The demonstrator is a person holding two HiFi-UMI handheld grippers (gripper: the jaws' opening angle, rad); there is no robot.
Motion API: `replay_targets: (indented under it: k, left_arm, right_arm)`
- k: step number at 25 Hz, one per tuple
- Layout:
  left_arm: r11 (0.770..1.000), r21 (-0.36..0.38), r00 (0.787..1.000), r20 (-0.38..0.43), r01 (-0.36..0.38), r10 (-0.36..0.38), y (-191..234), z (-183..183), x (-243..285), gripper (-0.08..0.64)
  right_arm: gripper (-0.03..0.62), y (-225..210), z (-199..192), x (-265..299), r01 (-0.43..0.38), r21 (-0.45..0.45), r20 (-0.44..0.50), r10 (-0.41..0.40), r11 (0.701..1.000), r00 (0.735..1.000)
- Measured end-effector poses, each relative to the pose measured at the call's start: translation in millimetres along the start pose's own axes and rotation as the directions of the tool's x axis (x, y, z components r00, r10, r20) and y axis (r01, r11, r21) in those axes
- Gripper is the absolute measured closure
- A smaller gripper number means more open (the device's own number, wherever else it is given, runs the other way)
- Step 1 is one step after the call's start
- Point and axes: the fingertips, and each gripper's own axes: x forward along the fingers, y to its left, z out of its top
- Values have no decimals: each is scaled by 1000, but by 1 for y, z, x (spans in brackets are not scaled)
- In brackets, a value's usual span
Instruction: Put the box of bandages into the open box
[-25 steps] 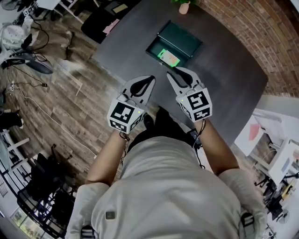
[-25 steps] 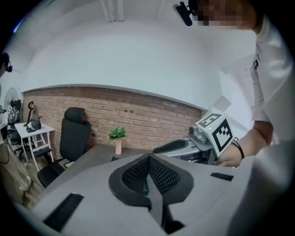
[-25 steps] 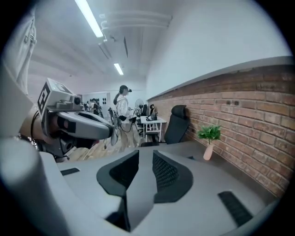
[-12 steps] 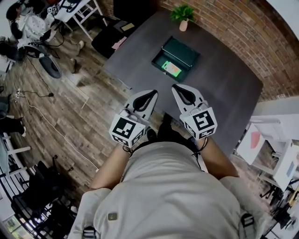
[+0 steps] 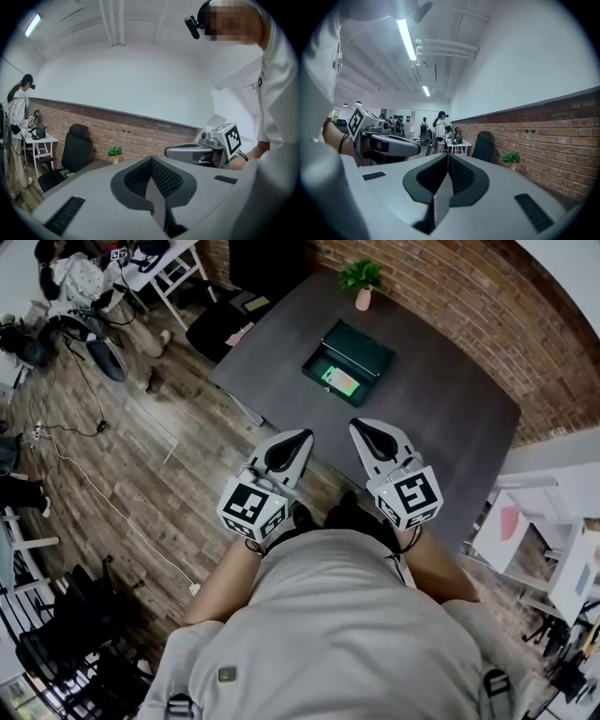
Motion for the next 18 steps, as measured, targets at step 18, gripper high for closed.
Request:
replay_targets:
  k: [18]
  left_arm:
    - [982, 60, 983, 61, -180, 176, -110, 23, 35, 543]
  right_arm:
    - [568, -58, -7, -118, -126, -5, 41, 126, 992, 991]
